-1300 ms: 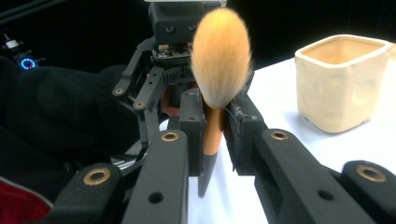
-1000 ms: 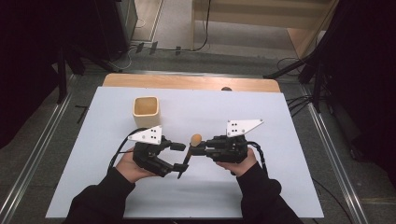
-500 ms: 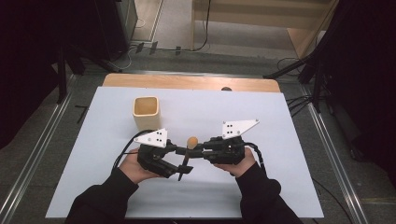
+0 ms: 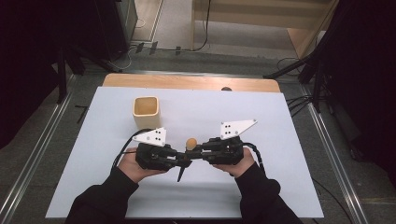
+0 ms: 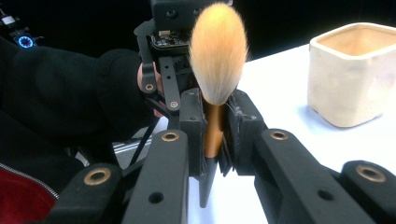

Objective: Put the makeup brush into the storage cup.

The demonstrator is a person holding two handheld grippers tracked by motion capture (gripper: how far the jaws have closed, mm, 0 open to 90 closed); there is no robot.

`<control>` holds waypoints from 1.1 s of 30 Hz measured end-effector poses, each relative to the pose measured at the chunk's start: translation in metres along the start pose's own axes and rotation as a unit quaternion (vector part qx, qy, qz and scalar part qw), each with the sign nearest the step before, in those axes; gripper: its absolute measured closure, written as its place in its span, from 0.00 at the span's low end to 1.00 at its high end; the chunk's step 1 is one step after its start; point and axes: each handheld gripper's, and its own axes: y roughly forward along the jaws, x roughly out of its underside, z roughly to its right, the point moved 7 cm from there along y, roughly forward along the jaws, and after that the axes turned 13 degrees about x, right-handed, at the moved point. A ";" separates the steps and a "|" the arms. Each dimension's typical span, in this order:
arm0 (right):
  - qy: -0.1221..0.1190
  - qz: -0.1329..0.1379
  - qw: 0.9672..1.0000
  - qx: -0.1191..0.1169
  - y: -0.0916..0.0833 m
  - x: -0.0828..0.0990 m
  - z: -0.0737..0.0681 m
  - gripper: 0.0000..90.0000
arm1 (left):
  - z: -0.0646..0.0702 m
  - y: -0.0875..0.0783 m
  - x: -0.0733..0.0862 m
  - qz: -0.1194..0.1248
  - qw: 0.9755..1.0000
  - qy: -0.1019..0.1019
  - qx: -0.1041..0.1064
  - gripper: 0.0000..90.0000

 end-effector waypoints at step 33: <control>-0.026 -0.013 0.996 0.090 -0.027 0.028 0.027 0.31 | -0.006 -0.034 -0.003 0.045 0.998 0.009 -0.050 0.88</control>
